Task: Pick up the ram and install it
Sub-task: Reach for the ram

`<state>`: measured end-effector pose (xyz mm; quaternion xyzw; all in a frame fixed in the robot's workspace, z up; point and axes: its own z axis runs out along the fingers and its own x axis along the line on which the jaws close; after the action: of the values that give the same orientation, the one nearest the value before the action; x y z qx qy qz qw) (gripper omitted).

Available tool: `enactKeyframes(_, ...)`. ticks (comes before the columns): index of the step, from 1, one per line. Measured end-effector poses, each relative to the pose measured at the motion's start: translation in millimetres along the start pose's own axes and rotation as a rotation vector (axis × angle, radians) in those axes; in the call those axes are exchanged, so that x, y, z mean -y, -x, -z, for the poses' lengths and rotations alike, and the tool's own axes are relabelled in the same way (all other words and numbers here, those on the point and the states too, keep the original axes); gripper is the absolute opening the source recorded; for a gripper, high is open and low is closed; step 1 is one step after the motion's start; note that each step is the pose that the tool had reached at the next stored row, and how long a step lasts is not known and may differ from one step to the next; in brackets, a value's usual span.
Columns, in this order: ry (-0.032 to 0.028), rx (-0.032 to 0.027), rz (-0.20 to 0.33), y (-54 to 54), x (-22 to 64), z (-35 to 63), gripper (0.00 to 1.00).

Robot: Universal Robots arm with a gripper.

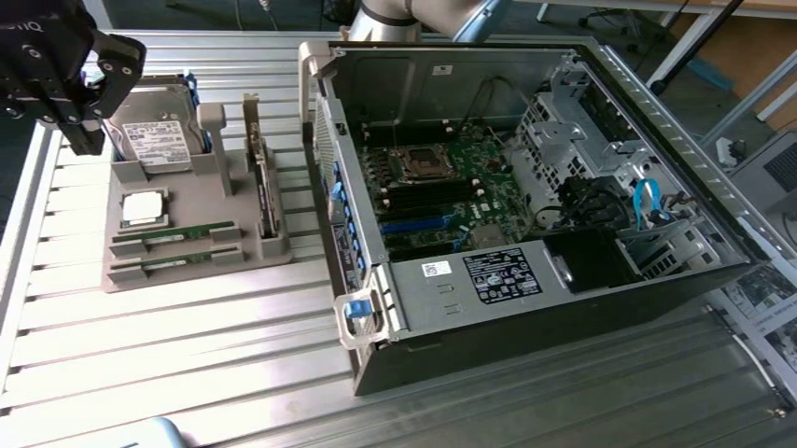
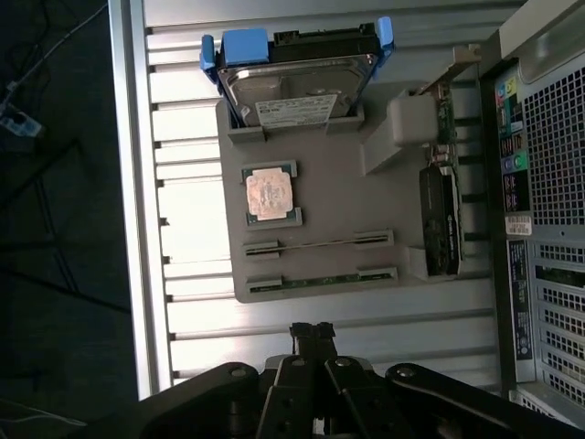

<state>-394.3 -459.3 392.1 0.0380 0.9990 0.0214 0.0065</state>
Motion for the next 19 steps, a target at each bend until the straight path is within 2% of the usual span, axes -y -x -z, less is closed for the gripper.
enactKeyframes(10, -0.0002, -0.0025, 0.0, 7.1, 12.3, 0.3, 0.11)
enactKeyframes(19, -0.0002, -0.0033, 0.0, 10.9, 18.3, 0.4, 0.11)
